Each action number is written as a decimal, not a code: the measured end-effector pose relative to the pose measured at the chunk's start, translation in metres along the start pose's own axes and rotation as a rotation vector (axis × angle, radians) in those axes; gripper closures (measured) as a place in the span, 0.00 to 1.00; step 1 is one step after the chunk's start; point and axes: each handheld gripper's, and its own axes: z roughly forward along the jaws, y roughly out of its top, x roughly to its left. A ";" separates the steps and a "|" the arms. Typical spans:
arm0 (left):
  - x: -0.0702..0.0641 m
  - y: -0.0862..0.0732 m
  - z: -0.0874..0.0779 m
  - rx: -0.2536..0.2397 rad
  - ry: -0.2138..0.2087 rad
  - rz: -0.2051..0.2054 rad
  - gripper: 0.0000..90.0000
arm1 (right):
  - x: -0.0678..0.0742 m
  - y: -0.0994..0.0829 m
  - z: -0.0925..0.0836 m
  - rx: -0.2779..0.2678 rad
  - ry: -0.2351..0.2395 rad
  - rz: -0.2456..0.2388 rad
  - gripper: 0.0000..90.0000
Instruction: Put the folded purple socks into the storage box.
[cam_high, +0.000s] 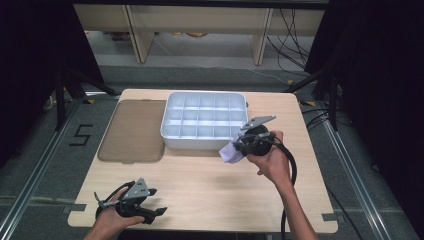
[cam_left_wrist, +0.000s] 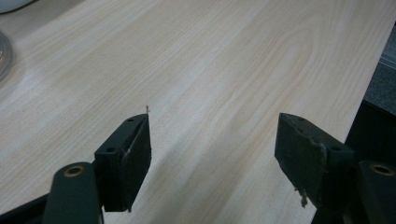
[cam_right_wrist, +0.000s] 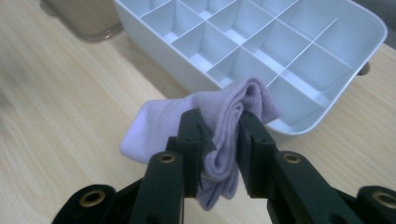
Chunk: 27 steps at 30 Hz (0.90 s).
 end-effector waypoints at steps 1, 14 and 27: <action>0.000 0.000 0.000 -0.001 -0.001 0.000 0.30 | -0.006 0.006 -0.002 0.013 -0.006 0.003 0.81; 0.000 -0.001 0.002 -0.007 -0.012 -0.015 0.30 | -0.038 0.037 0.013 0.041 -0.098 0.003 0.81; 0.000 -0.001 0.003 -0.016 -0.015 -0.013 0.30 | -0.065 0.056 0.052 0.124 -0.161 0.026 0.81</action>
